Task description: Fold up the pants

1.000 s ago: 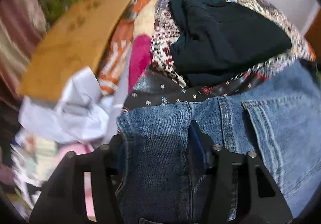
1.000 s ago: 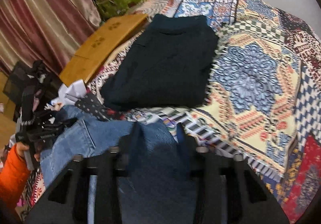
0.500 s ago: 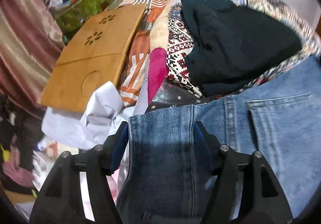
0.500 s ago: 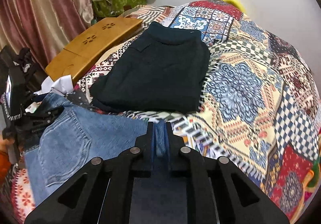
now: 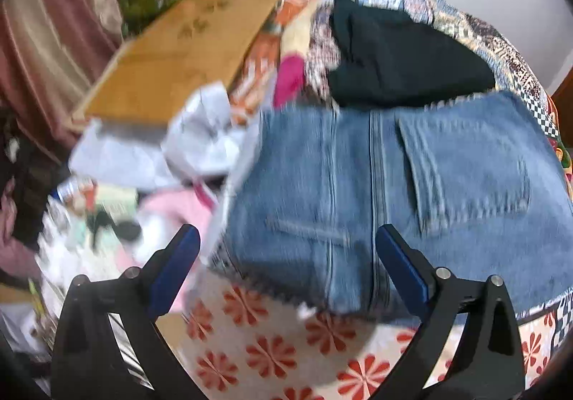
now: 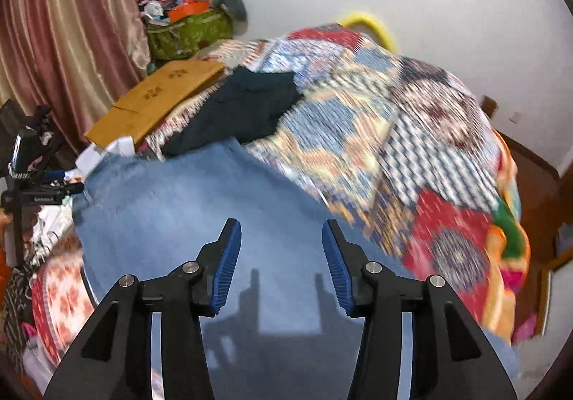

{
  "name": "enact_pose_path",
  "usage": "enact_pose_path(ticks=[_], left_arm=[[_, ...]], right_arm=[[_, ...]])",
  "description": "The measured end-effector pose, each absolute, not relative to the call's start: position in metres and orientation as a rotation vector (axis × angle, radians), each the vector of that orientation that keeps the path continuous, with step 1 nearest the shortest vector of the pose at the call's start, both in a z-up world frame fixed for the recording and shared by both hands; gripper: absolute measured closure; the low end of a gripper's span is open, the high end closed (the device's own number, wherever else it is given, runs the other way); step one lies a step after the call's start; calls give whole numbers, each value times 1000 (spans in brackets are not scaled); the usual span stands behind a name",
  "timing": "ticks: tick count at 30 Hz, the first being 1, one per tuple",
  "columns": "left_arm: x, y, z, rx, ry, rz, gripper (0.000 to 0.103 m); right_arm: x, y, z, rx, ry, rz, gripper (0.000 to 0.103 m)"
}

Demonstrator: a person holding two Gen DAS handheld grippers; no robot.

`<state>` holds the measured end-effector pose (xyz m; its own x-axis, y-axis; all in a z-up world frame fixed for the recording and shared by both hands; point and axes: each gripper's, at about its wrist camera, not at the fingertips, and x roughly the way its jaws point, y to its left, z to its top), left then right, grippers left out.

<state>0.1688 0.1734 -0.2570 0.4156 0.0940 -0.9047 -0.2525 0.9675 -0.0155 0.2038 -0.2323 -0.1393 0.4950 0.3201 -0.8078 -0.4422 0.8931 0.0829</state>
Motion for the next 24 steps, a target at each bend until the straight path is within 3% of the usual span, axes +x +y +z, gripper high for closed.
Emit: enact_pose_path(ticks=[9, 13, 15, 16, 17, 24], left_arm=[[155, 167, -284, -467, 1174, 65, 5], [169, 162, -282, -463, 1141, 74, 27], [173, 163, -279, -423, 1129, 129, 52], [175, 162, -276, -378, 1119, 170, 71], [175, 162, -273, -337, 1106, 204, 84], [155, 158, -242, -178, 967, 255, 84]], right_arm=[[170, -273, -197, -69, 1099, 367, 59], [165, -286, -204, 33, 1089, 340, 51], [164, -288, -204, 54, 1090, 342, 51], [164, -288, -204, 56, 1086, 342, 51], [163, -288, -205, 55, 1082, 342, 51], [159, -293, -207, 92, 1089, 345, 49]])
